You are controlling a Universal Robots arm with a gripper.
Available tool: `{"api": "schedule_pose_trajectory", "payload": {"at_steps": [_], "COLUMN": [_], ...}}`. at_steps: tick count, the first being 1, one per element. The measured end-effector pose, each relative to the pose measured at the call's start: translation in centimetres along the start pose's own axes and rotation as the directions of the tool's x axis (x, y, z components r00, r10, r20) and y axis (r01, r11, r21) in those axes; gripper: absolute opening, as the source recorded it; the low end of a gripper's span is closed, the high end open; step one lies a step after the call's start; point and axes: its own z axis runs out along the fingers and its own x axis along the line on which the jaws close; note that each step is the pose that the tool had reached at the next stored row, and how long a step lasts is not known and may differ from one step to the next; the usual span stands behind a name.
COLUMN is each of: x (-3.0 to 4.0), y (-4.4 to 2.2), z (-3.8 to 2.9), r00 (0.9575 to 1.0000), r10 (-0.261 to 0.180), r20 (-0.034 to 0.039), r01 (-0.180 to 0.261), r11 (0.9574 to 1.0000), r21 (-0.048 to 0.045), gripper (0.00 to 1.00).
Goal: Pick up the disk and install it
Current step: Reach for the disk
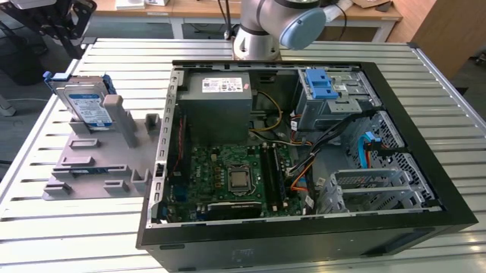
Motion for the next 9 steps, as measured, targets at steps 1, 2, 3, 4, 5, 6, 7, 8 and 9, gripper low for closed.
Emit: {"api": "schedule_pose_trajectory", "payload": {"at_steps": [1, 2, 3, 4, 5, 6, 7, 8, 9], "x": [0.11, 0.23, 0.37, 0.45, 0.55, 0.65, 0.75, 0.86, 0.97], "y": [0.02, 0.02, 0.03, 0.04, 0.04, 0.05, 0.05, 0.05, 0.06], "z": [0.01, 0.01, 0.02, 0.02, 0.02, 0.03, 0.04, 0.05, 0.06], "r00": [1.0000, 1.0000, 1.0000, 1.0000, 1.0000, 1.0000, 1.0000, 1.0000, 1.0000], "r10": [0.000, 0.000, 0.000, 0.000, 0.000, 0.000, 0.000, 0.000, 0.000], "r20": [0.0001, 0.0001, 0.0001, 0.0001, 0.0001, 0.0001, 0.0001, 0.0000, 0.0001], "r01": [0.000, 0.000, 0.000, 0.000, 0.000, 0.000, 0.000, 0.000, 0.000], "r11": [1.0000, 1.0000, 1.0000, 1.0000, 1.0000, 1.0000, 1.0000, 1.0000, 1.0000], "r21": [0.0000, 0.0000, -0.0001, -0.0001, 0.0000, 0.0000, 0.0000, 0.0000, 0.0000], "gripper": [0.11, 0.11, 0.11, 0.11, 0.11, 0.11, 0.11, 0.11, 0.11]}}
